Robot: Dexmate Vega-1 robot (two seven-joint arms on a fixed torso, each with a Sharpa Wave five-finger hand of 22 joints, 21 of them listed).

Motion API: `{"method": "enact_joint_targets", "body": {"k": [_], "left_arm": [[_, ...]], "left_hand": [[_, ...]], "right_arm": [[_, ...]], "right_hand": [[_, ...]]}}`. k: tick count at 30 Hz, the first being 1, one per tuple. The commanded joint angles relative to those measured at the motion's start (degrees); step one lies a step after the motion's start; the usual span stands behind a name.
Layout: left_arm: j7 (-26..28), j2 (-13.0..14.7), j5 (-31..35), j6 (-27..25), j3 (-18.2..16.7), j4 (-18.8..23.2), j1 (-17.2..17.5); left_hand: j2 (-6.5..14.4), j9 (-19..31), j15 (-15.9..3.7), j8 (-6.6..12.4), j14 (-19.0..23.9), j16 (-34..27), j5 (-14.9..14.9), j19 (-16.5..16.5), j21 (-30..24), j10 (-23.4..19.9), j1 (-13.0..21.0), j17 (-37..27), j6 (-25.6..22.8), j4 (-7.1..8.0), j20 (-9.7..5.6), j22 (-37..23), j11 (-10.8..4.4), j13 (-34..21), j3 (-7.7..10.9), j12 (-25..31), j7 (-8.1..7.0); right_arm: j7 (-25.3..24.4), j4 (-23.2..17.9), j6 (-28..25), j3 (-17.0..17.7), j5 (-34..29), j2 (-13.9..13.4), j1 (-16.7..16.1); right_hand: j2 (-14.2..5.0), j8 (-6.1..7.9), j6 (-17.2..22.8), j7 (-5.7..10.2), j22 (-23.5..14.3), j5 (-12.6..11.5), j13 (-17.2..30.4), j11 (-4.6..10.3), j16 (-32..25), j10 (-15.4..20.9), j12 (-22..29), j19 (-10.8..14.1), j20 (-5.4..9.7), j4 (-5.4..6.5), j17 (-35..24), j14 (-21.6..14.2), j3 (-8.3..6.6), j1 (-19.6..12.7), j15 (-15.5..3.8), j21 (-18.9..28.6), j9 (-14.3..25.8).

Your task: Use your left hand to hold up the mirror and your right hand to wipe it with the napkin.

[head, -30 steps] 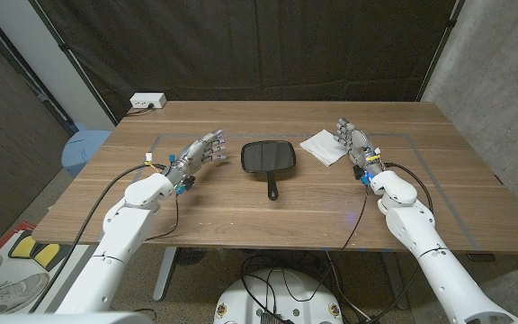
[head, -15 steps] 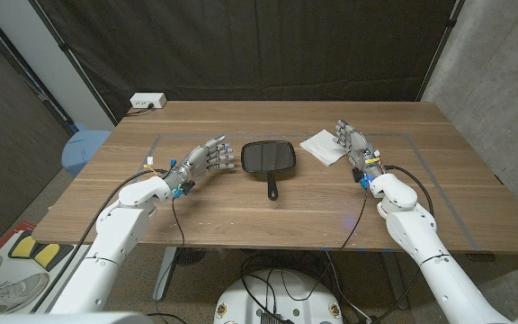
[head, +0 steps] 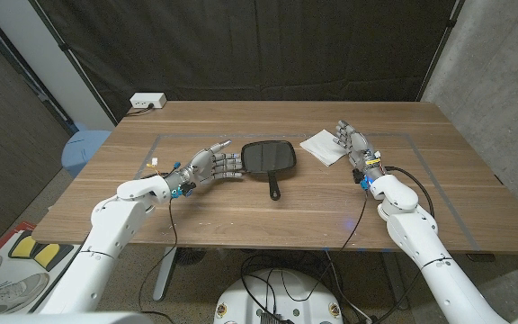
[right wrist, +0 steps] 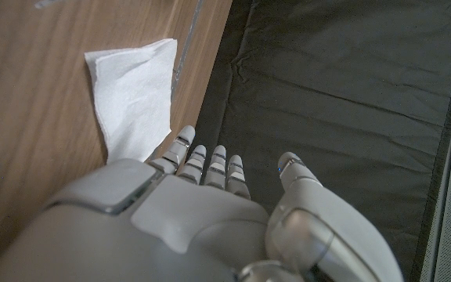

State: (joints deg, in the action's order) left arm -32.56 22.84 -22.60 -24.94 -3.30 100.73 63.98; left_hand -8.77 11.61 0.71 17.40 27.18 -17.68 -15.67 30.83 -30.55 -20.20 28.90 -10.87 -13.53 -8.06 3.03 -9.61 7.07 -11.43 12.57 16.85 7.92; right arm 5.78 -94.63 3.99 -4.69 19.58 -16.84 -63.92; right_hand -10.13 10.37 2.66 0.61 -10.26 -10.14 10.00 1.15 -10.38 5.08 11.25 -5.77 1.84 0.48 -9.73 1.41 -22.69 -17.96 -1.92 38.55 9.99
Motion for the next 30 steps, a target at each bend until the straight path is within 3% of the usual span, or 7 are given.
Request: {"method": "enact_joint_targets", "body": {"k": [1, 16, 23, 26, 30], "left_arm": [[0.6, -0.3, -1.8, -10.3, -1.8, 4.7, 0.8], [3.9, -2.6, -1.3, -21.8, -3.3, 9.6, 0.9], [1.2, 0.4, 0.8, -28.3, -0.8, 10.2, -1.8], [-0.5, 1.5, 1.7, -29.7, 0.3, 9.7, -3.0], [-3.8, 2.7, 2.4, -29.7, 1.8, 7.9, -4.7]], "left_hand": [[-0.1, 0.2, 0.18, 0.65, 2.3, -0.2, 0.2, 2.9, 0.1, -2.5, 0.7, 0.1, -2.3, 0.27, 0.03, -0.1, 0.56, 0.0, -0.71, 0.3, 3.34], [-0.1, 0.3, 0.59, 1.67, 8.9, -0.4, 0.8, 9.1, 0.6, -9.1, 0.9, 0.5, -8.5, 0.97, 0.86, -0.1, 1.14, 0.3, -2.83, 0.5, 3.88], [0.1, 0.4, 0.90, 2.14, 12.7, -0.4, 1.1, 12.7, 1.1, -13.1, 0.2, 0.5, -12.2, 1.63, 1.09, -0.1, 1.70, 0.4, -4.38, 0.5, 3.93], [0.1, 0.4, 0.30, 2.48, 14.9, -0.5, 1.2, 14.4, 1.3, -14.8, 0.1, 0.6, -14.1, 1.77, 0.58, -0.1, 1.22, 0.4, -4.97, 0.4, 3.94], [0.1, 0.3, 0.52, 2.35, 14.7, -0.1, 1.3, 14.6, 1.6, -14.7, 0.2, 0.6, -14.4, 1.80, 0.49, -0.1, 1.67, 0.4, -5.20, 0.1, 3.98]], "right_arm": [[0.2, 0.2, 0.4, 0.1, 0.2, 0.0, -0.1], [-0.1, -0.2, 0.5, 0.2, 0.0, -0.1, -0.4], [-0.6, -1.1, 0.7, 0.5, -0.1, -0.2, -1.0], [-0.7, -1.4, 0.6, 0.6, -0.1, -0.3, -1.2], [-1.0, -1.7, 0.7, 0.6, -0.2, -0.3, -1.4]], "right_hand": [[0.00, 0.30, 0.3, -0.05, -0.2, -0.3, 0.2, 0.02, -0.2, 0.4, 0.2, -0.2, 4.01, -0.05, -0.1, 0.2, -0.24, -0.7, -1.13, -0.2, 0.3], [0.00, 0.30, 0.3, -0.03, -0.2, -0.3, 0.2, 0.01, -0.3, 0.5, 0.2, -0.2, 3.97, -0.04, -0.1, 0.2, -0.22, -0.7, -1.20, -0.3, 0.3], [0.02, 0.31, 0.4, -0.06, -0.2, -0.3, 0.2, 0.03, -0.3, 0.5, 0.2, -0.2, 3.94, -0.02, -0.1, 0.2, -0.20, -0.7, -1.18, -0.4, 0.3], [0.02, 0.31, 0.4, -0.07, -0.2, -0.3, 0.2, 0.01, -0.3, 0.5, 0.2, -0.1, 3.93, -0.02, -0.1, 0.1, -0.19, -0.7, -1.20, -0.4, 0.3], [0.04, 0.31, 0.4, -0.07, -0.2, -0.3, 0.2, 0.02, -0.3, 0.5, 0.2, -0.1, 3.92, 0.00, -0.2, 0.1, -0.16, -0.6, -1.19, -0.4, 0.3]]}}
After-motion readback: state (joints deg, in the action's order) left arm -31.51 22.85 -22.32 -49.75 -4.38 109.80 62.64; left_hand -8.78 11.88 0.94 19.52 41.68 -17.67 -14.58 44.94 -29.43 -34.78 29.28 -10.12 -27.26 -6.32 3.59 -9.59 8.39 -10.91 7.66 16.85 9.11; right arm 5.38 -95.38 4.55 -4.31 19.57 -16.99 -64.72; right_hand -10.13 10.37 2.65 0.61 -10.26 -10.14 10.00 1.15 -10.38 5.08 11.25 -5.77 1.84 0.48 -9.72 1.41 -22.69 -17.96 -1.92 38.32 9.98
